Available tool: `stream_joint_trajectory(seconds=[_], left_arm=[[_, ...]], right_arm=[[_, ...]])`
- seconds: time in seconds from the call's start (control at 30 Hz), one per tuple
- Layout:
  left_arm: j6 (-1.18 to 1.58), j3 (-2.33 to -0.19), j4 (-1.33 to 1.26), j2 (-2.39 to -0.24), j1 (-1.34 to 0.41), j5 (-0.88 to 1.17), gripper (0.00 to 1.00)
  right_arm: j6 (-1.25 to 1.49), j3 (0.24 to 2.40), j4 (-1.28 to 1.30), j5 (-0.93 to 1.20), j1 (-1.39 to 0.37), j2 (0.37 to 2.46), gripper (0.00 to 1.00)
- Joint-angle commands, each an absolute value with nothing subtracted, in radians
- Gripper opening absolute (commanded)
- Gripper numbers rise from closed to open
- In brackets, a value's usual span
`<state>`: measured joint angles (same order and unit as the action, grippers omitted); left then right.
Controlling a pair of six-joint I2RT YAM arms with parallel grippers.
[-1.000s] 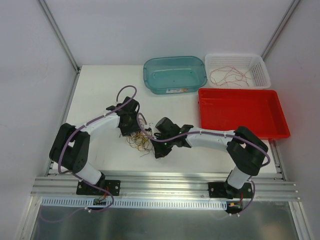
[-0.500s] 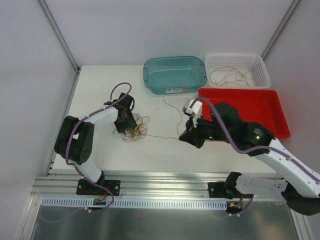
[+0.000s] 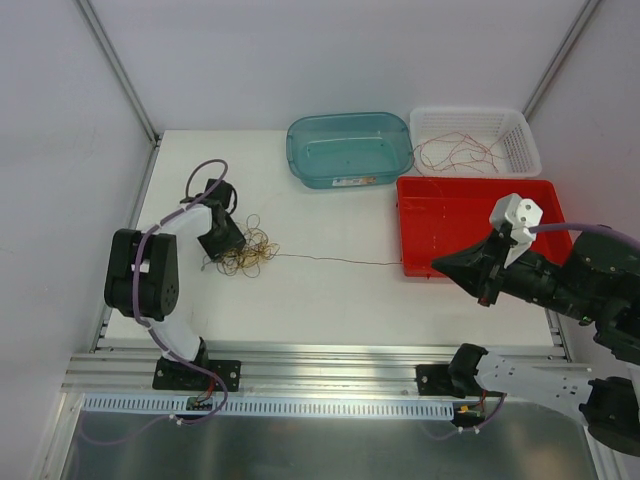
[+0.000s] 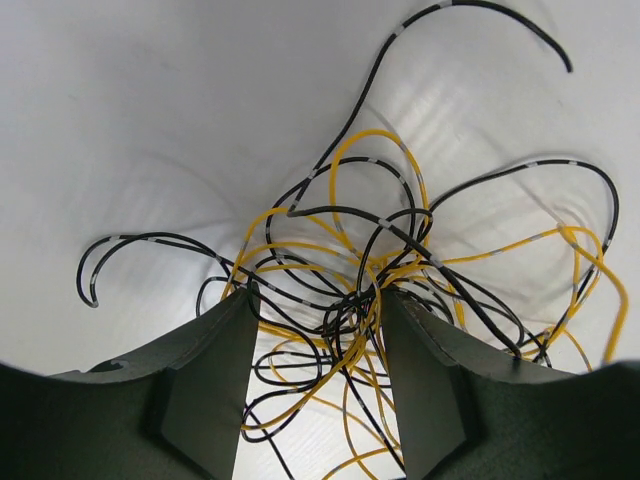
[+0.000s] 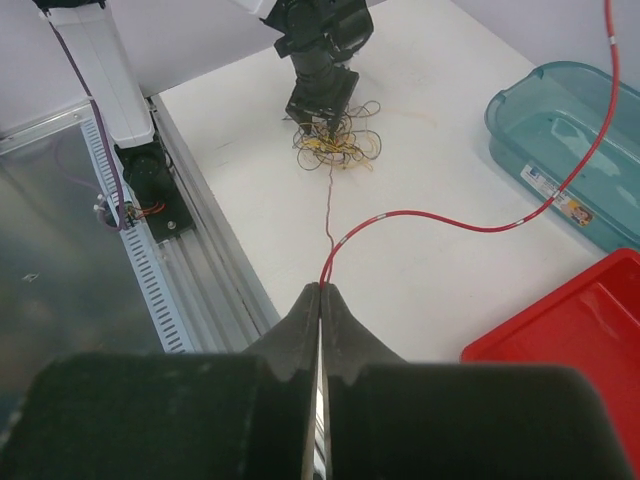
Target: Untangle the cables
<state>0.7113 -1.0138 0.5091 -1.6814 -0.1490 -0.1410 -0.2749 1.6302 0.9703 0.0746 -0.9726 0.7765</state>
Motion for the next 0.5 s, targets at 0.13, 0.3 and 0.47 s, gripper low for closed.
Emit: stream_joint_trajectory(seconds=[0.13,0.3,0.47], left_arm=[[0.650,-1.143,0.581,-1.746,-0.009,-0.210,0.51],[0.624,-1.219,0.606,-1.793,0.063,-0.238,0.52],[0.597,-1.267,0.624,-1.816,0.142,-0.256,0.52]], right_arm=[[-0.279,1.684,1.016,0.023,-0.969,0.735,0.01],[-0.279,1.693,1.041,0.008,-0.971,0.726,0.01],[-0.265,1.680,1.063,-0.024,-0.971,0.729,0.01]])
